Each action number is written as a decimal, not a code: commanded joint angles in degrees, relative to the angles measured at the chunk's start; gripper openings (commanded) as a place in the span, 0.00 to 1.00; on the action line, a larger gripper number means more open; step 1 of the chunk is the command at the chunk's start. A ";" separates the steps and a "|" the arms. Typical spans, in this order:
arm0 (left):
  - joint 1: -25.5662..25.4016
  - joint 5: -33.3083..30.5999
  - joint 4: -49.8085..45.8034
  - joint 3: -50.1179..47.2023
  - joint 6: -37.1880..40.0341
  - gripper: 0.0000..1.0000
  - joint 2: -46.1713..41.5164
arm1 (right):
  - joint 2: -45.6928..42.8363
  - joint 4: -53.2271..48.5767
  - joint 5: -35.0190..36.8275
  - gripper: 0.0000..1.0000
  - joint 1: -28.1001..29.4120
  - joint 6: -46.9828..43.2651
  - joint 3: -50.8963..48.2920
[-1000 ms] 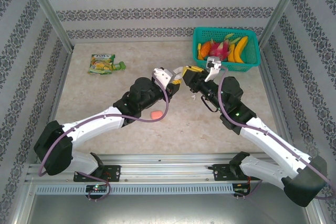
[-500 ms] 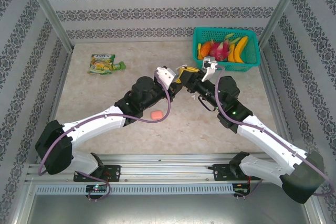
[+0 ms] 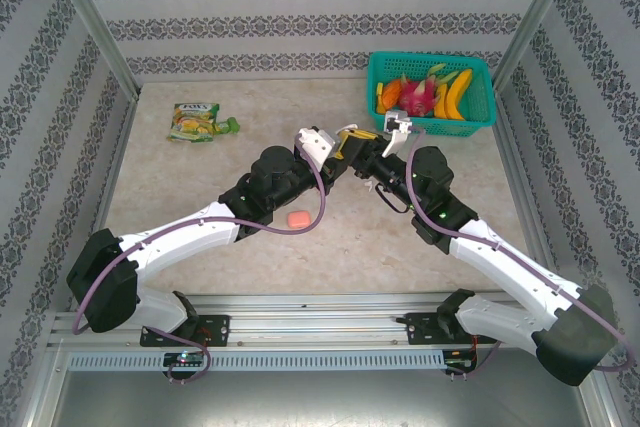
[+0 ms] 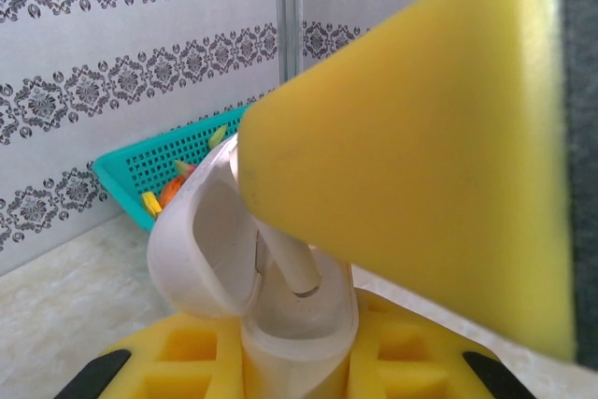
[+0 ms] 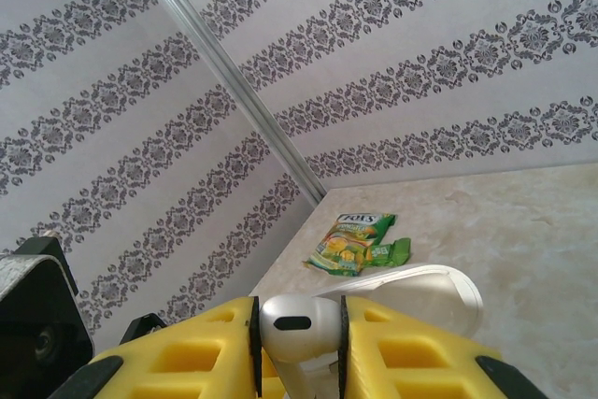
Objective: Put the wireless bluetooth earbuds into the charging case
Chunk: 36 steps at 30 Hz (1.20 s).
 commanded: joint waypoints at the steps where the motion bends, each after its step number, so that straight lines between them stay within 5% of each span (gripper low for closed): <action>1: -0.96 -0.40 3.12 2.01 0.77 0.00 -0.15 | 0.16 1.45 -0.94 0.25 -0.18 1.03 -1.28; 36: -1.03 -1.53 4.68 2.63 -1.44 0.00 0.17 | 0.42 0.36 -0.81 0.24 0.09 -1.56 -5.35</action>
